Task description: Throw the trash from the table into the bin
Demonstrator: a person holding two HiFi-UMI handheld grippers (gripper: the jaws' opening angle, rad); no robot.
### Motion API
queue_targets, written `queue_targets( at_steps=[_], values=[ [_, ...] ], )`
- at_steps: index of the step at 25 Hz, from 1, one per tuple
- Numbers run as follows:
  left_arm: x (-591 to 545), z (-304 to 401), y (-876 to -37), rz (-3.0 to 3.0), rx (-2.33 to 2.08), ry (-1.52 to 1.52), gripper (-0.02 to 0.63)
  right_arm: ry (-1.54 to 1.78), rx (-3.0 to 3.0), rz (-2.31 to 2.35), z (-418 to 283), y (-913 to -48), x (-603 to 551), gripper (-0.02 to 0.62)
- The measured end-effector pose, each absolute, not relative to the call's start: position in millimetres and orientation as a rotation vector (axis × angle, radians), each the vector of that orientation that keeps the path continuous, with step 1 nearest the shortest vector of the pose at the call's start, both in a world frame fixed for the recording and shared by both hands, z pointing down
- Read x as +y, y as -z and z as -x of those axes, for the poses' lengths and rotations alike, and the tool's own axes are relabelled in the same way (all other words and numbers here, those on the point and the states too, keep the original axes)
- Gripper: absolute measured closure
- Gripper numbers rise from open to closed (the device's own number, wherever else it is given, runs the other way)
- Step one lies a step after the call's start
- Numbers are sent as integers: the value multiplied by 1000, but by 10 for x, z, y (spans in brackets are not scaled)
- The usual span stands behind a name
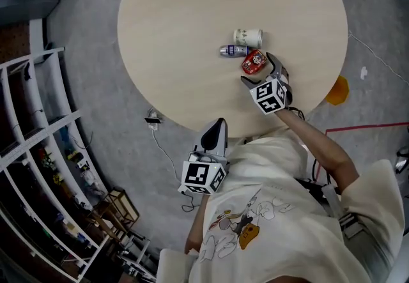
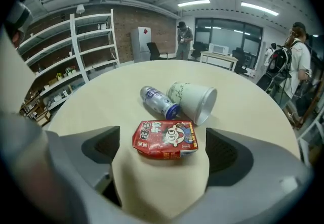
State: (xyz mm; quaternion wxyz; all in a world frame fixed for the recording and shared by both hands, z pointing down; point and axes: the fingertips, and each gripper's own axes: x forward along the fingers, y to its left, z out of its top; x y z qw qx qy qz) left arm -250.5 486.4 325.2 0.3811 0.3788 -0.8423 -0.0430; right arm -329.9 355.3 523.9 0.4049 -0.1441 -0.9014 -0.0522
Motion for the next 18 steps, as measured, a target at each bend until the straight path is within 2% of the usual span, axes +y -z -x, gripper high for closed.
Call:
queue_targets(
  at_steps=[4,6,18],
  values=[
    [4986,2516,-3205,-972,-2153,124,601,167,-2209,349,3271,-5374,3595,94],
    [5031,2513,-3203,-970,-2161,140,601,185,-2195,335,3243,-5414,3590,140],
    [4987,2570,-3170,-1065,-2163,244,603,161,-2295,361,3123,-4869,3773,147]
  ],
)
